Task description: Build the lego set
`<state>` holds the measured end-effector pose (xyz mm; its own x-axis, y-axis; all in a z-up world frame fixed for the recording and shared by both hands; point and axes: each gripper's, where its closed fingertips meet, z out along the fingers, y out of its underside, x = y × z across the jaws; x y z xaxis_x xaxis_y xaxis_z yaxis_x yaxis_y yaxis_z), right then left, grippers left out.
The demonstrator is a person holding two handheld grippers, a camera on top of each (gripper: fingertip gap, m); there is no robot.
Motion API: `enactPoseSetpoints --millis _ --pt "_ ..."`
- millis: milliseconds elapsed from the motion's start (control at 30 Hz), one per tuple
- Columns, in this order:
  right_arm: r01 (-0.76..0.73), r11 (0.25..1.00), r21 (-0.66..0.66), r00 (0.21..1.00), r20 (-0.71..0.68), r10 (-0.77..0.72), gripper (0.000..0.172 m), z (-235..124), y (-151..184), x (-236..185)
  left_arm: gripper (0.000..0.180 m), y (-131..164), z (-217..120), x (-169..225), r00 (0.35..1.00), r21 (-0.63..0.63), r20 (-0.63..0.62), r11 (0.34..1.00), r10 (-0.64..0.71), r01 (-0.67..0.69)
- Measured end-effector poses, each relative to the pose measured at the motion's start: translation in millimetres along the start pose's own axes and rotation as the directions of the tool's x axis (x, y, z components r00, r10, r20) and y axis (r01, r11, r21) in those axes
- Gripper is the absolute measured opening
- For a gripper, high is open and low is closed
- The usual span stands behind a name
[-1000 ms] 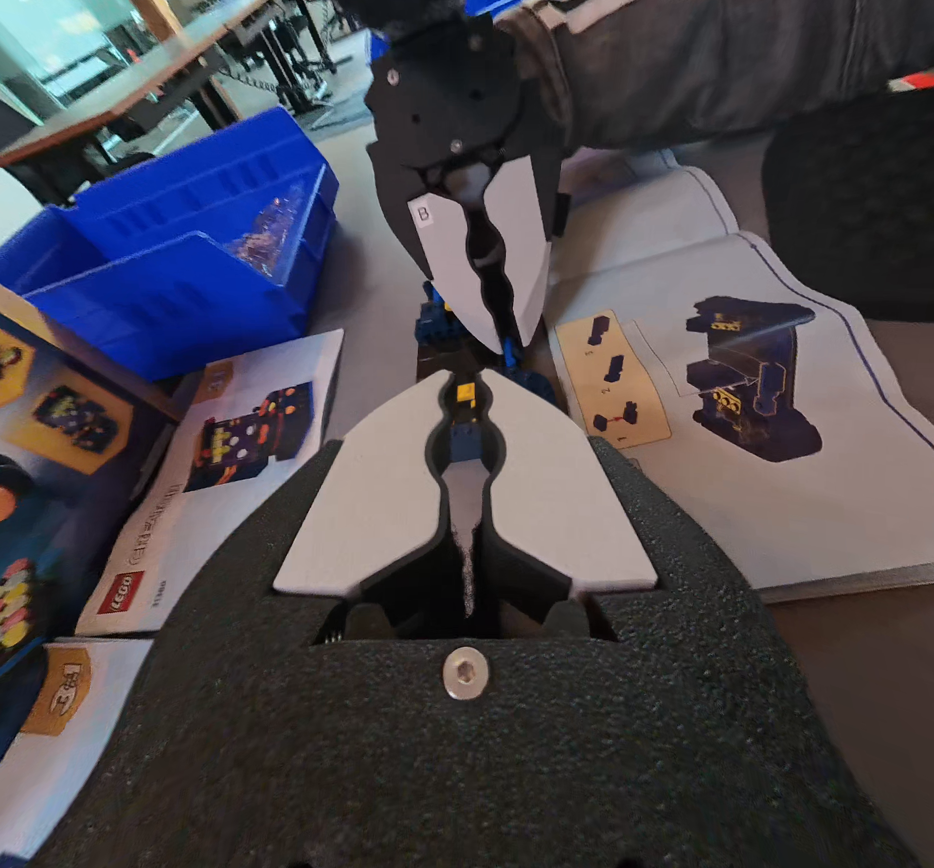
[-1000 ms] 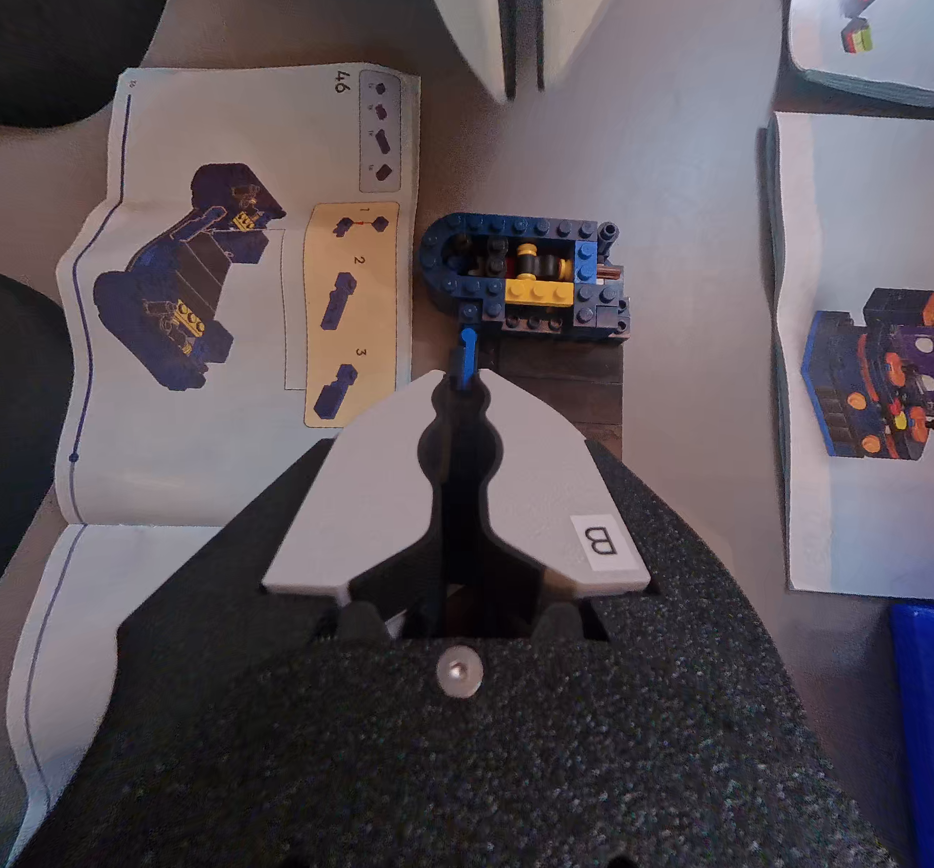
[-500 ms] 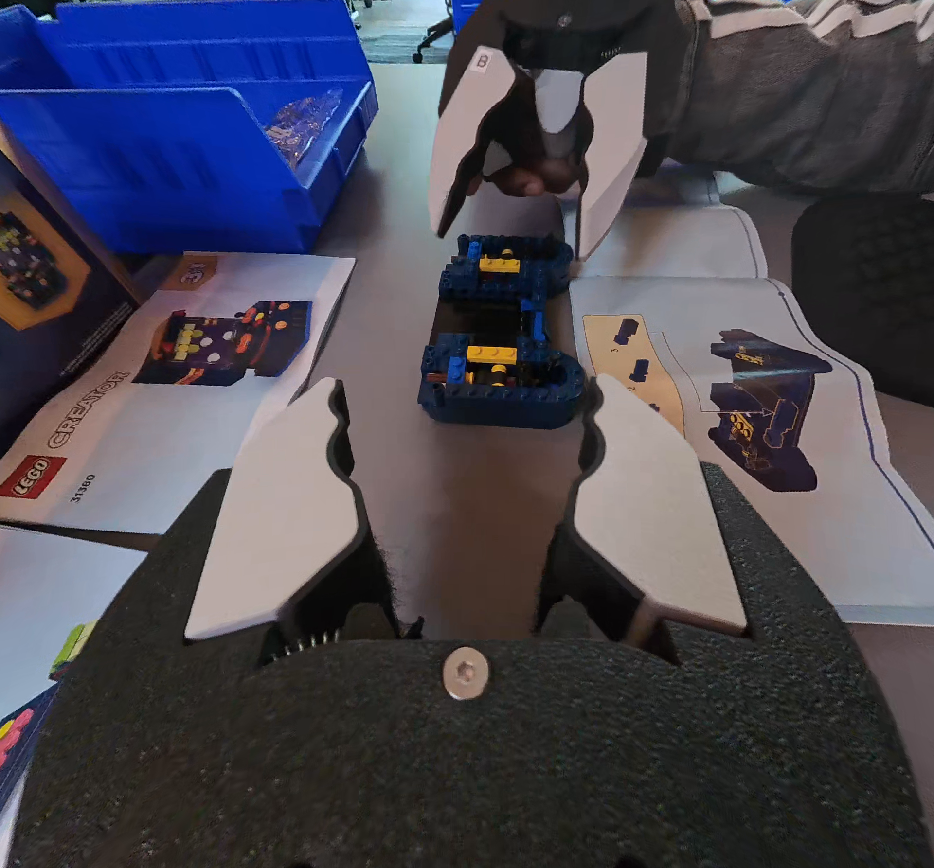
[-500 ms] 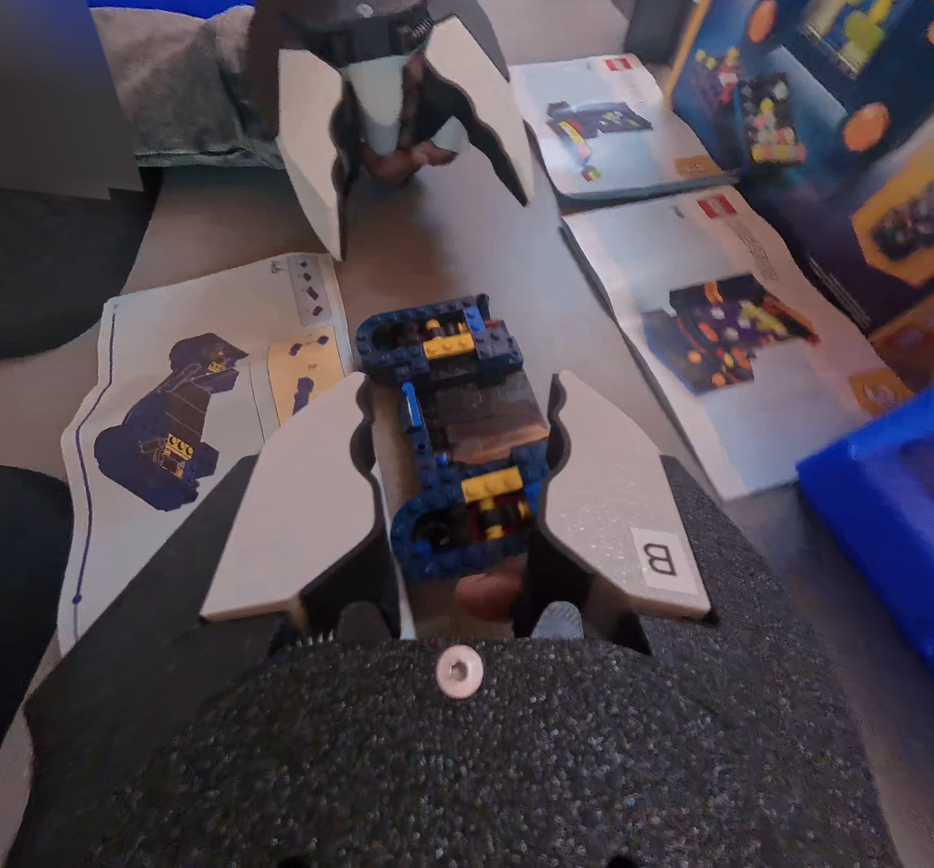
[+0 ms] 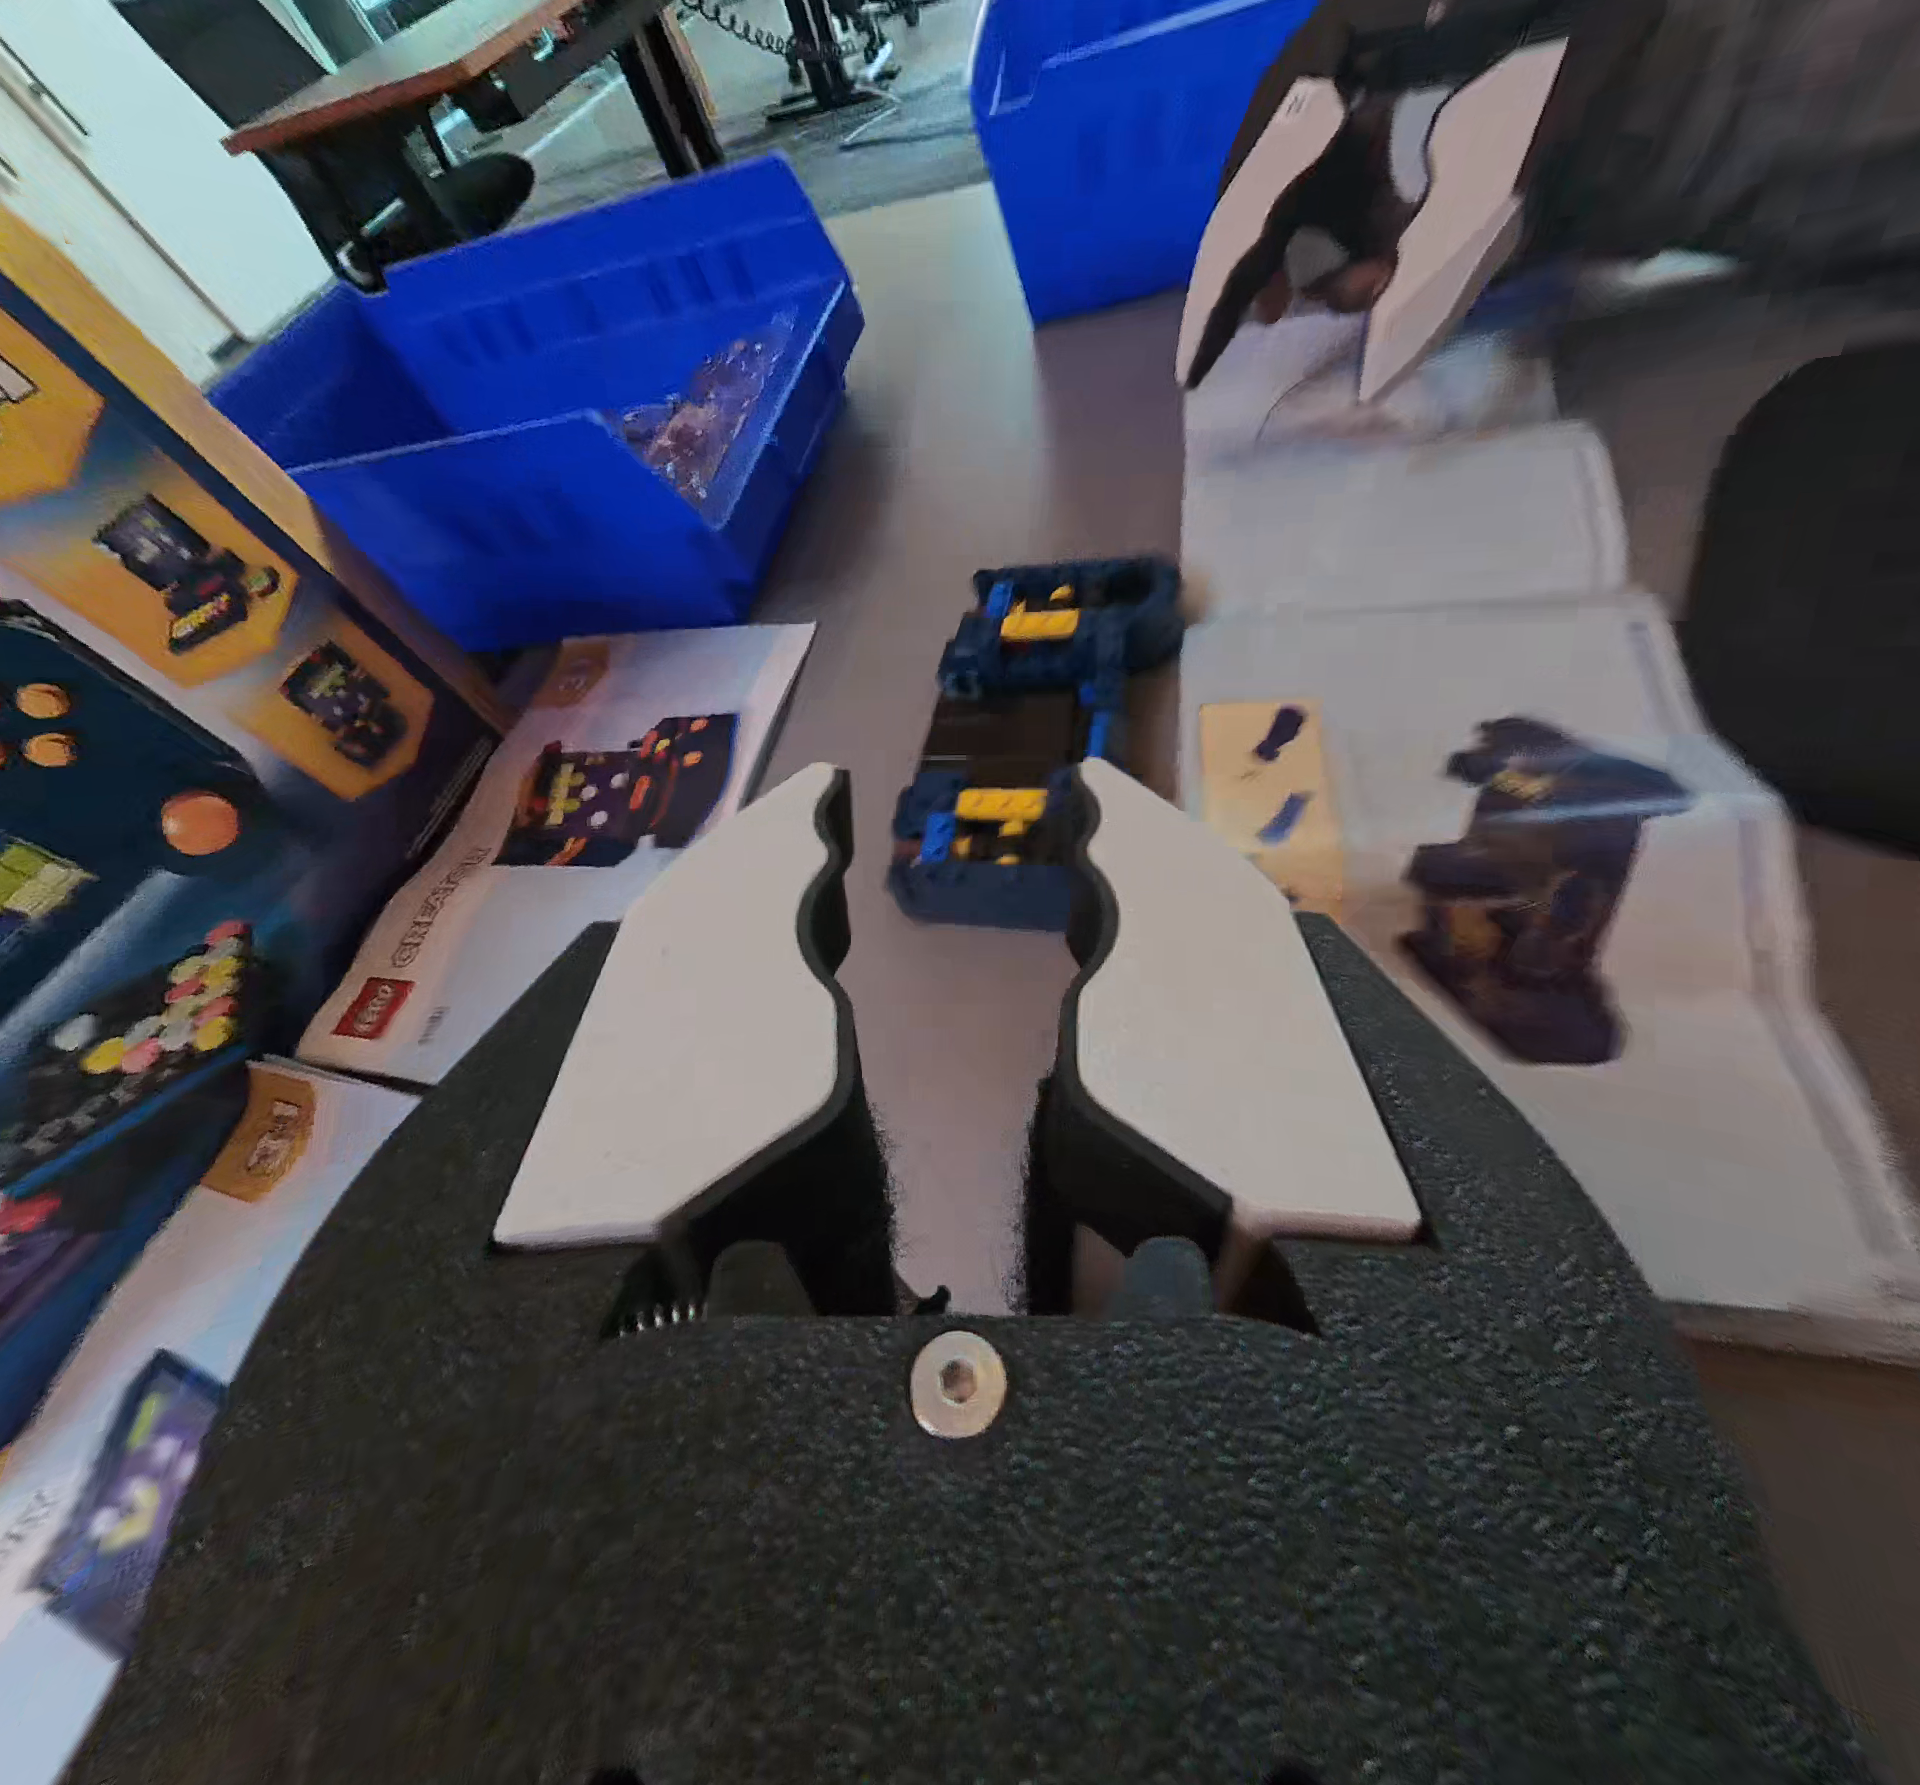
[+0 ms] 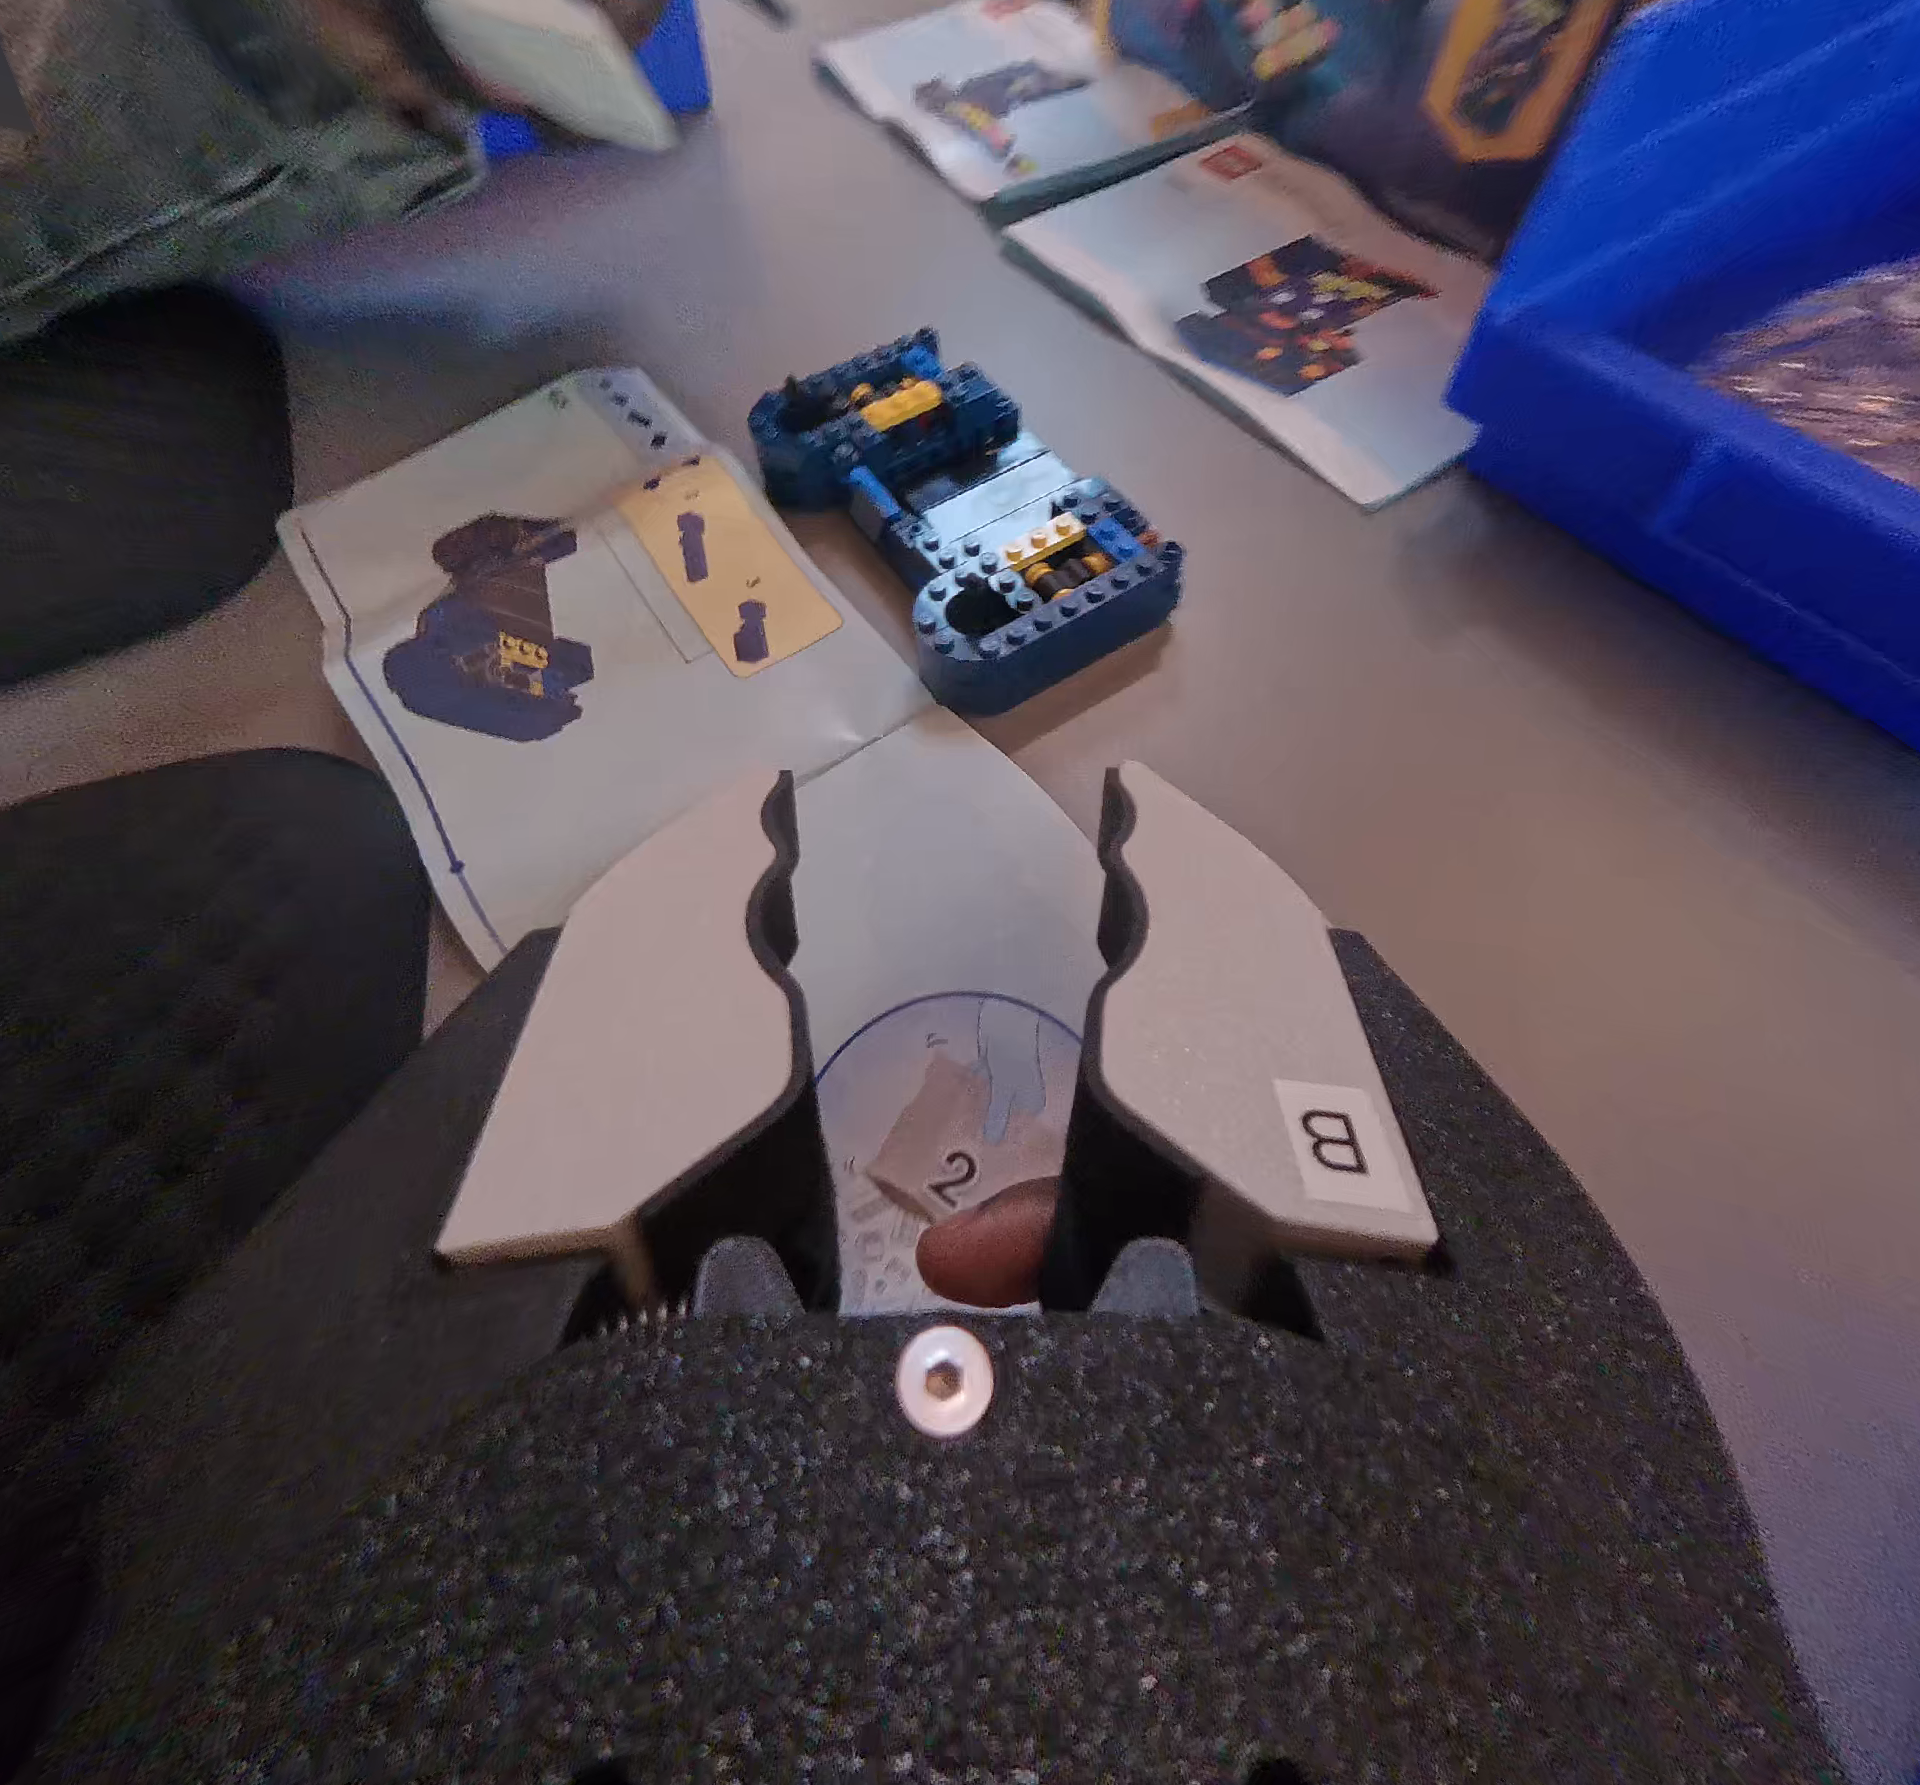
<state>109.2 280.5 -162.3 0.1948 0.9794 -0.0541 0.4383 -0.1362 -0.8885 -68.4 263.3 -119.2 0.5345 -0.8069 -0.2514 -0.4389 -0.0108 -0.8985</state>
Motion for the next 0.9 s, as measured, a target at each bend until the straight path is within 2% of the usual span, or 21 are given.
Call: enactPoseSetpoints --millis 67,133,233,267,333,367,467,533,600,733,900 --pt "-0.052 0.997 0.048 0.997 -0.059 0.055 0.065 -13.2 1.8 3.1 0.044 -8.4 -1.9 30.2 0.993 0.0 -0.075 0.996 -0.088 0.089" --pt "-0.105 0.992 0.068 0.987 -0.114 0.112 0.081 -22.9 10.6 4.9 0.064 -5.5 5.5 72.2 0.969 -0.042 -0.195 0.988 -0.152 0.147" --pt "-0.173 0.985 0.027 0.967 -0.185 0.175 0.09 -36.4 32.0 0.8 0.098 2.7 19.7 142.0 0.9 -0.1 -0.415 0.99 -0.133 0.1" --pt "-0.193 0.981 0.0 0.957 -0.22 0.189 0.091 -42.0 40.6 0.5 0.103 13.4 23.8 158.2 0.878 -0.159 -0.462 0.986 -0.122 0.054" --pt "-0.237 0.971 -0.041 0.931 -0.294 0.215 0.09 -54.3 55.8 1.4 0.107 42.3 29.8 172.2 0.857 -0.308 -0.501 0.95 -0.119 -0.049" --pt "-0.263 0.963 -0.053 0.914 -0.333 0.231 0.088 -59.8 61.8 2.7 0.1 39.2 31.0 171.8 0.859 -0.29 -0.502 0.955 -0.097 -0.062" --pt "-0.326 0.938 -0.12 0.869 -0.428 0.247 0.089 -68.7 80.7 4.6 0.101 37.3 29.6 171.9 0.843 -0.299 -0.513 0.954 -0.162 0.001" --pt "-0.334 0.92 -0.204 0.85 -0.488 0.2 0.089 -69.7 93.0 6.4 0.1 36.1 28.7 170.2 0.839 -0.304 -0.508 0.952 -0.195 0.037" --pt "-0.332 0.916 -0.225 0.853 -0.486 0.19 0.081 -63.6 90.3 1.6 0.097 36.3 29.2 168.8 0.843 -0.306 -0.499 0.951 -0.201 0.045" --pt "-0.294 0.921 -0.256 0.873 -0.465 0.149 0.044 -54.1 82.8 -8.8 0.097 36.9 29.4 169.1 0.847 -0.304 -0.496 0.952 -0.19 0.035" --pt "-0.127 0.964 -0.236 0.891 -0.454 0.006 0.007 -53.0 61.8 -16.1 0.095 34.8 28.6 168.3 0.845 -0.293 -0.498 0.955 -0.196 0.049"
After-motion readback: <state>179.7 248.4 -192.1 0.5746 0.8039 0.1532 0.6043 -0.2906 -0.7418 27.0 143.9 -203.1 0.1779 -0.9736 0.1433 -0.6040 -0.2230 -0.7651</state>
